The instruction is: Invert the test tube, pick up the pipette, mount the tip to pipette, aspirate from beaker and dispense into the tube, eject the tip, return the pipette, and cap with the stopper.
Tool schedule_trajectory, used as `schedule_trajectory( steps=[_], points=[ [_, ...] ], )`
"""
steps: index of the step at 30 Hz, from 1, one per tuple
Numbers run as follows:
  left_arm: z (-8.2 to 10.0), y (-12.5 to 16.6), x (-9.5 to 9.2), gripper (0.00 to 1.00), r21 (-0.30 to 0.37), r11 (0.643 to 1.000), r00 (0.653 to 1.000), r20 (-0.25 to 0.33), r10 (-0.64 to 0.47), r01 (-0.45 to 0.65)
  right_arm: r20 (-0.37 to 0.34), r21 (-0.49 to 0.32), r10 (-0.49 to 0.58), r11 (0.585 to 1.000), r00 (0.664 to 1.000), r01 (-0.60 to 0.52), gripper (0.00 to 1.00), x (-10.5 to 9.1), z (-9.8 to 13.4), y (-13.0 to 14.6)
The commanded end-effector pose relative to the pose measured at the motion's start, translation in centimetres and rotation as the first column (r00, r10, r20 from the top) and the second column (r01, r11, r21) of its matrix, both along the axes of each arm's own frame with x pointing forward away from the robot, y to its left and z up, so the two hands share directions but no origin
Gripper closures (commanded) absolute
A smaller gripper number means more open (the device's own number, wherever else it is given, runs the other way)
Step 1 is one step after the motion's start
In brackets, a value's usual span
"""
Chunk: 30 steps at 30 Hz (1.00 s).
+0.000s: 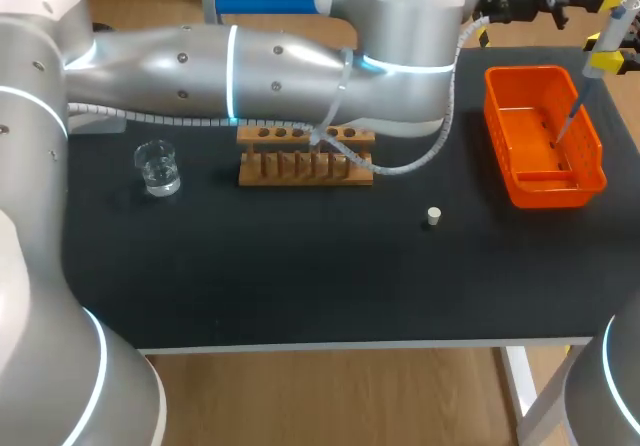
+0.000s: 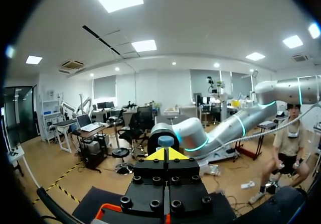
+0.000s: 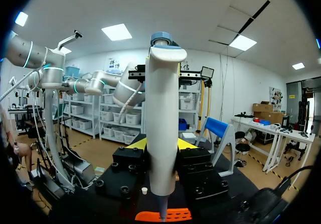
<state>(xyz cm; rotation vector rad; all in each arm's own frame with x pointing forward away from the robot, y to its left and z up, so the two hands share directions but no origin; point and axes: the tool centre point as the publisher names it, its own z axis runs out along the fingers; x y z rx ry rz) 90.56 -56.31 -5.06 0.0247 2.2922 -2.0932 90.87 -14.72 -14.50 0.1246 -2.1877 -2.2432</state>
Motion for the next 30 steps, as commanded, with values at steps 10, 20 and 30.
schedule_trajectory(
  steps=[10, 20, 30],
  points=[
    [-0.8, -0.4, -0.3, 1.00, -0.064, 0.998, 1.000, -0.007, 0.013, -0.014, 0.001, -0.001, 0.005, 1.000, 1.000, -0.005, 1.00, 0.1, 0.0, -0.2],
    [-1.3, -0.3, -0.4, 1.00, -0.058, 0.998, 1.000, -0.018, 0.021, -0.022, 0.001, -0.001, 0.005, 1.000, 1.000, -0.005, 1.00, 0.1, 0.0, -0.2],
    [-2.1, -0.5, -0.3, 1.00, -0.046, 0.999, 1.000, -0.024, 0.020, -0.021, 0.001, -0.001, 0.005, 1.000, 1.000, -0.005, 1.00, 0.1, 0.0, -0.2]
  ],
)
